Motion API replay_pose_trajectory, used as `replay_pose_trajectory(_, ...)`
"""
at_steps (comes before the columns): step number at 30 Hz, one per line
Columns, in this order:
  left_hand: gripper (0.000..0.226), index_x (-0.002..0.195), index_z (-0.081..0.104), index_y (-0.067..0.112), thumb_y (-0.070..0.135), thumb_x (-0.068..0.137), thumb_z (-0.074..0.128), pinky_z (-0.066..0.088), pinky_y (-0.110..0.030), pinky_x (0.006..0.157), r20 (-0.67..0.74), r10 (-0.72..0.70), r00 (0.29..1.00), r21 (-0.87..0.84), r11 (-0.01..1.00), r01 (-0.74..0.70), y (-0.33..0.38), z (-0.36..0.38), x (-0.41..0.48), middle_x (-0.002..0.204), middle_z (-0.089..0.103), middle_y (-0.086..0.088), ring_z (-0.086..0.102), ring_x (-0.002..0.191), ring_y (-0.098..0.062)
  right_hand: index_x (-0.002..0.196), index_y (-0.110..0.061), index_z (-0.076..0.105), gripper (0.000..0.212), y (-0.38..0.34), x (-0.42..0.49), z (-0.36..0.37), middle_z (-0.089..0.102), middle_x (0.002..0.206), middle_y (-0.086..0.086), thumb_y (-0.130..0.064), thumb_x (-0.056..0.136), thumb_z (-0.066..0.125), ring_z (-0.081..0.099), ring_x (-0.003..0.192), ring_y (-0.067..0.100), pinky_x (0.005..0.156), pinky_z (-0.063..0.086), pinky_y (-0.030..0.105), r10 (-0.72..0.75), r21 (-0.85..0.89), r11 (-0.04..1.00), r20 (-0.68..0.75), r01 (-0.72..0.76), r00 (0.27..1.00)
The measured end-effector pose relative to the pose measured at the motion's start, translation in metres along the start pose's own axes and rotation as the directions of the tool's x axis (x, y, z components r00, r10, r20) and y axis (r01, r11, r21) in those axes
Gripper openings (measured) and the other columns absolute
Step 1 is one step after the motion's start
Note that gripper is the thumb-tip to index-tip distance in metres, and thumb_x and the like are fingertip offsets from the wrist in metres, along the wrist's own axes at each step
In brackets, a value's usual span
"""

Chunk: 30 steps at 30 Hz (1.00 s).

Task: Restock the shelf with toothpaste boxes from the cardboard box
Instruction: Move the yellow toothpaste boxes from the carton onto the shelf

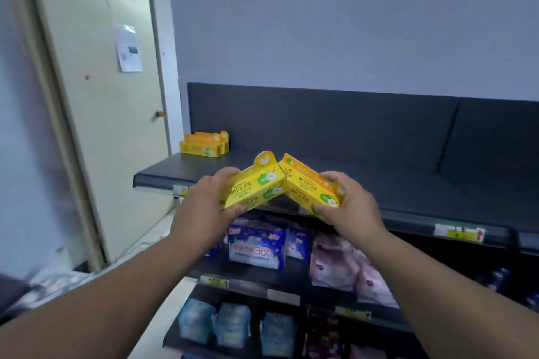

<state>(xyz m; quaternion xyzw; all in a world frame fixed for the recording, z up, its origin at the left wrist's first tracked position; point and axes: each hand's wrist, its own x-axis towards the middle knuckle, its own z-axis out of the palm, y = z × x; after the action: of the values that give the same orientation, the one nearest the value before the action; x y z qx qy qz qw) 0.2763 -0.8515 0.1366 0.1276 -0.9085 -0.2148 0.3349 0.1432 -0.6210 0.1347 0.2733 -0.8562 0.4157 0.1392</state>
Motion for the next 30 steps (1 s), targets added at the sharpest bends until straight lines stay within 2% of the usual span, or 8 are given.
replay_pose_trajectory(5, 0.067, 0.131, 0.042, 0.041, 0.034, 0.075, 0.078, 0.049, -0.040, 0.086, -0.044, -0.063, 0.997, 0.084, 0.994, 0.067, -0.035, -0.008, 0.020, 0.120, 0.058, 0.001, 0.054, 0.107, -0.022, 0.115, -0.050, 0.053, 0.054, -0.009, 0.043, 0.038, 0.060, 0.108, -0.015, -0.026, 0.075, 0.080, 0.059, 0.094, 0.012, 0.080, 0.051, 0.034, -0.045, 0.024, 0.999, 0.047, 0.044, 0.998)
replay_pose_trajectory(9, 0.069, 0.133, 0.042, 0.040, 0.031, 0.075, 0.079, 0.048, -0.041, 0.089, -0.080, -0.075, 0.994, 0.100, 0.992, 0.083, -0.051, -0.003, 0.049, 0.121, 0.056, 0.000, 0.054, 0.110, -0.024, 0.117, -0.049, 0.053, 0.054, -0.007, 0.085, 0.051, 0.058, 0.107, -0.016, -0.027, 0.075, 0.080, 0.057, 0.095, 0.011, 0.078, 0.048, 0.031, -0.100, 0.018, 0.995, 0.072, 0.099, 0.992)
replay_pose_trajectory(13, 0.066, 0.137, 0.040, 0.039, 0.034, 0.080, 0.074, 0.039, -0.030, 0.078, -0.107, -0.083, 0.991, 0.181, 0.978, 0.101, -0.054, 0.006, 0.083, 0.121, 0.049, 0.001, 0.053, 0.108, -0.021, 0.121, -0.047, 0.053, 0.055, 0.000, 0.127, 0.057, 0.054, 0.106, -0.014, -0.027, 0.076, 0.080, 0.055, 0.096, 0.013, 0.075, 0.046, 0.030, -0.170, -0.011, 0.985, 0.105, 0.172, 0.980)
replay_pose_trajectory(19, 0.068, 0.137, 0.040, 0.038, 0.034, 0.079, 0.074, 0.038, -0.030, 0.077, -0.141, -0.083, 0.987, 0.240, 0.964, 0.116, -0.069, 0.015, 0.121, 0.117, 0.047, -0.002, 0.053, 0.104, -0.023, 0.128, -0.041, 0.053, 0.057, 0.013, 0.174, 0.074, 0.045, 0.109, -0.014, -0.029, 0.078, 0.079, 0.050, 0.098, 0.009, 0.075, 0.039, 0.024, -0.274, -0.031, 0.959, 0.133, 0.280, 0.953)
replay_pose_trajectory(25, 0.068, 0.137, 0.039, 0.040, 0.039, 0.078, 0.074, 0.043, -0.030, 0.074, -0.091, -0.147, 0.985, 0.335, 0.927, 0.169, -0.110, 0.012, 0.150, 0.118, 0.049, -0.002, 0.054, 0.100, -0.022, 0.129, -0.042, 0.052, 0.058, 0.010, 0.203, 0.103, 0.041, 0.111, -0.016, -0.027, 0.079, 0.077, 0.050, 0.101, 0.008, 0.080, 0.042, 0.024, -0.307, -0.022, 0.949, 0.181, 0.316, 0.934)
replay_pose_trajectory(30, 0.068, 0.135, 0.040, 0.041, 0.040, 0.077, 0.075, 0.040, -0.028, 0.070, 0.010, -0.170, 0.985, 0.395, 0.906, 0.152, -0.159, 0.003, 0.181, 0.117, 0.050, -0.001, 0.051, 0.095, -0.017, 0.131, -0.043, 0.050, 0.061, 0.002, 0.225, 0.124, 0.043, 0.116, -0.014, -0.026, 0.079, 0.077, 0.047, 0.103, 0.007, 0.082, 0.043, 0.025, -0.278, -0.075, 0.950, 0.242, 0.304, 0.930)
